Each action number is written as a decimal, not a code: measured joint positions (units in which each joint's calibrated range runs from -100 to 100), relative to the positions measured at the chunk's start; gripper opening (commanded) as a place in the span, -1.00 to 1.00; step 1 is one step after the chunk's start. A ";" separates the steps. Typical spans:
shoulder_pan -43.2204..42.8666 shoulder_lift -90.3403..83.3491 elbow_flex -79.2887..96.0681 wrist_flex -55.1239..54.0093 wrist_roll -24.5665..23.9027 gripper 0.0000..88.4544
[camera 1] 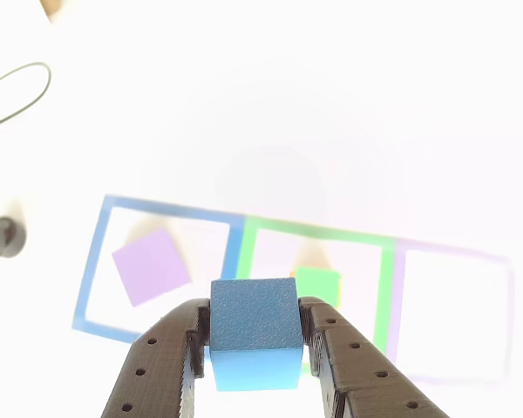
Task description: Tower of hanoi
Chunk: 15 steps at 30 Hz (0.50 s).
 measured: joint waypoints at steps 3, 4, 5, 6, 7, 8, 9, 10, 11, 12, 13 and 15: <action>-1.15 0.59 -6.18 6.10 0.00 -0.98; -1.56 0.59 -7.05 7.06 0.00 -0.98; -2.13 0.59 -7.57 7.62 0.00 -0.98; -2.62 0.59 -7.66 7.95 0.00 -0.98; -3.19 0.59 -7.66 8.03 0.00 -0.98; -3.85 0.59 -7.66 8.03 0.00 -0.98; -4.42 0.59 -7.66 8.03 0.00 -0.98; -4.99 0.59 -7.66 8.03 0.00 -0.98; -5.49 0.59 -7.48 8.03 0.00 -0.98; -5.98 0.59 -6.79 8.03 0.00 -0.98; -6.39 0.59 -6.01 7.95 0.00 -0.98; -7.29 0.59 -3.83 6.74 0.00 -0.98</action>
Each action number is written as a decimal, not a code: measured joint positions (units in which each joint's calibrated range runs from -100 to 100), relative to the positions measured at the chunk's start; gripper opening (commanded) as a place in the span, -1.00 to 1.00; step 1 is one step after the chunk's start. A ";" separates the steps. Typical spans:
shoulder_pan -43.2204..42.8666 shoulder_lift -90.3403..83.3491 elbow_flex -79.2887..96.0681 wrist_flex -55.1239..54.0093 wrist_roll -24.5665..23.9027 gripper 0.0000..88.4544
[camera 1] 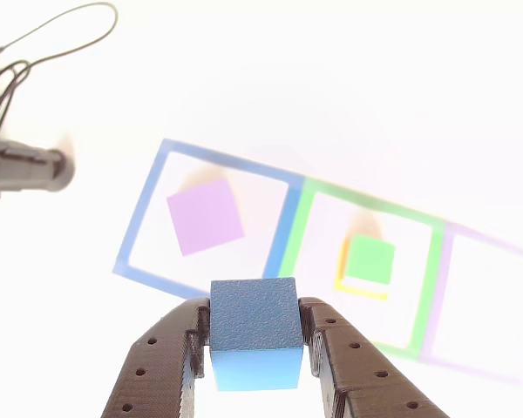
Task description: Tower of hanoi
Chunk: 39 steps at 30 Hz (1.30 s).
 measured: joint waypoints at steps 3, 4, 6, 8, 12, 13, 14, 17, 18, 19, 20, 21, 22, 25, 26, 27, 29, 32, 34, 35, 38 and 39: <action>-1.47 -0.08 5.22 -4.17 0.00 -0.99; -1.88 -0.25 7.48 -6.18 0.00 -0.99; -2.54 -0.68 12.97 -11.24 0.00 -0.99; -3.19 -0.93 18.80 -17.26 0.00 -1.00; -4.26 -0.93 31.51 -31.38 0.00 -1.00; -4.42 -0.93 34.99 -35.71 0.00 -1.00; -4.75 -0.93 38.64 -40.37 0.00 -1.00; -5.40 -0.08 49.87 -55.78 -0.20 -1.00; -5.57 0.93 53.18 -61.08 -0.20 -1.00; -5.81 2.28 56.05 -66.21 -0.39 -1.00; -5.98 3.63 58.83 -71.27 -0.39 -1.00; -5.98 5.15 61.44 -76.32 -0.20 -1.00; -5.98 6.75 63.79 -81.30 -0.39 -1.00; -6.14 12.49 67.89 -93.98 -0.59 -1.00; -6.14 14.52 68.67 -97.51 -0.39 -1.00; -6.14 16.55 69.28 -100.96 -0.39 -1.00; -6.06 20.68 69.89 -107.38 -0.59 -1.00; -5.98 27.10 70.06 -115.33 0.00 -1.00; -5.49 30.98 70.06 -119.82 0.00 -1.00; -5.32 32.84 70.06 -121.83 0.00 -1.00; -4.99 37.15 69.97 -126.65 0.00 -1.00; -4.99 38.41 69.97 -128.01 0.00 -1.00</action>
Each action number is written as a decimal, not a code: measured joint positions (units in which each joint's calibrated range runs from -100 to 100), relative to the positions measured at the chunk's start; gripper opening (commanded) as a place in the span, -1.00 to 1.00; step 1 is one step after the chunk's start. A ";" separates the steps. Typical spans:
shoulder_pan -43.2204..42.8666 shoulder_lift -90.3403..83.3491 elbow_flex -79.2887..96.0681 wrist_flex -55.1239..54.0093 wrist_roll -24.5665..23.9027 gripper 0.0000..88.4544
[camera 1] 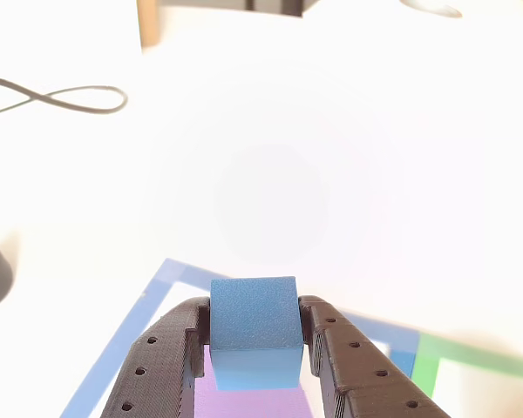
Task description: Tower of hanoi
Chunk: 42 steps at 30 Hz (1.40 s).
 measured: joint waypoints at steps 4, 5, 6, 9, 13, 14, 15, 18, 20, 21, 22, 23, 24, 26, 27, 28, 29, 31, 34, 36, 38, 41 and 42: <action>0.00 4.14 0.00 -4.90 0.00 -1.00; 0.00 4.81 0.00 -5.70 0.00 -1.00; 0.00 5.32 0.00 -6.34 0.00 -1.00; -0.25 6.92 0.00 -8.03 0.00 -1.00; -0.98 10.05 -0.09 -10.51 0.00 -1.00; -0.98 10.72 -0.09 -10.91 0.00 -1.00; -0.90 11.40 -0.35 -11.32 0.00 -1.00; -0.82 12.83 -1.31 -12.12 0.00 -0.98; -0.82 13.34 -1.57 -12.60 0.00 -0.98; -0.82 13.42 -1.74 -12.68 0.00 -0.98; -0.82 13.51 -1.83 -12.76 0.00 -0.98; -0.82 13.93 -1.91 -12.76 0.00 -0.98; -0.82 14.10 -1.91 -12.76 0.00 -0.98; -0.82 14.86 -2.09 -13.08 0.00 -0.98; -0.82 15.20 -2.26 -13.40 0.00 -0.98; -0.82 15.53 -2.26 -13.80 0.00 -0.98; -0.82 15.87 -2.26 -13.96 0.00 -0.97; -0.82 16.63 -2.79 -14.53 0.00 -0.95; -0.82 17.56 -3.13 -15.33 0.00 -0.84; -0.82 18.07 -3.22 -15.97 0.00 -0.75; -0.82 18.49 -3.22 -16.61 0.00 -0.69; -0.82 18.74 -3.31 -17.26 0.00 -0.61; -0.82 18.74 -3.31 -17.42 0.00 -0.59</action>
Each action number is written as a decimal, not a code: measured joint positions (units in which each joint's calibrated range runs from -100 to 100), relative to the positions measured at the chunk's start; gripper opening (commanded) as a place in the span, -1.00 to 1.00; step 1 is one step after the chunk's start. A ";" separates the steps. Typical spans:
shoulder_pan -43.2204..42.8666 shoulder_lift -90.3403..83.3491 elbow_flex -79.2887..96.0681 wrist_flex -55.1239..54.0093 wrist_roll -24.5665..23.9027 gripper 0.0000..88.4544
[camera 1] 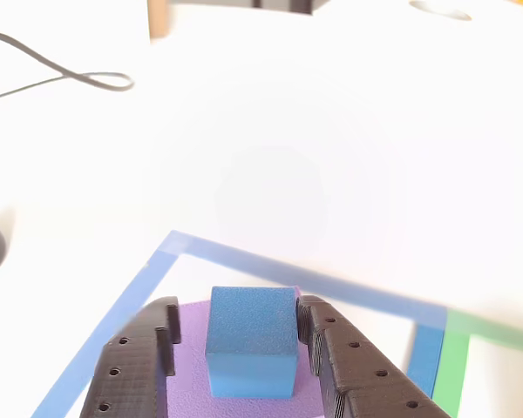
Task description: Tower of hanoi
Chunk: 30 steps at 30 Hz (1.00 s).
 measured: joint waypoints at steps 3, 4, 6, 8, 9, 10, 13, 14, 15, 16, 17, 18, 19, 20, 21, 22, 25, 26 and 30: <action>0.00 0.00 0.00 -0.08 0.00 -0.55; 0.00 0.00 0.00 -0.08 0.00 -0.53; 0.00 0.00 0.00 -0.08 0.00 -0.51; 0.00 -0.68 0.00 -0.08 0.00 -0.50; 0.00 -1.77 0.26 0.08 0.00 -0.50; 0.00 -3.12 0.44 0.48 0.00 -0.51; 0.00 -9.54 1.83 4.57 0.00 -0.58; 0.00 -12.16 2.00 6.74 0.00 -0.63; 0.00 -15.20 2.00 9.47 0.00 -0.71; 0.33 -18.40 2.00 12.52 0.00 -0.80; 0.90 -22.20 2.00 16.37 0.00 -0.89; 1.56 -25.75 2.00 20.39 0.00 -0.95; 2.21 -29.46 1.91 24.96 0.00 -0.99; 2.78 -33.26 1.65 29.70 0.00 -1.00; 3.27 -36.98 1.22 34.91 0.00 -1.00; 3.77 -40.78 0.52 40.37 0.00 -1.00; 6.14 -51.41 -2.00 56.66 0.00 -1.00; 7.04 -54.45 -3.31 62.20 0.00 -1.00; 10.07 -63.66 -12.36 86.20 0.00 -1.00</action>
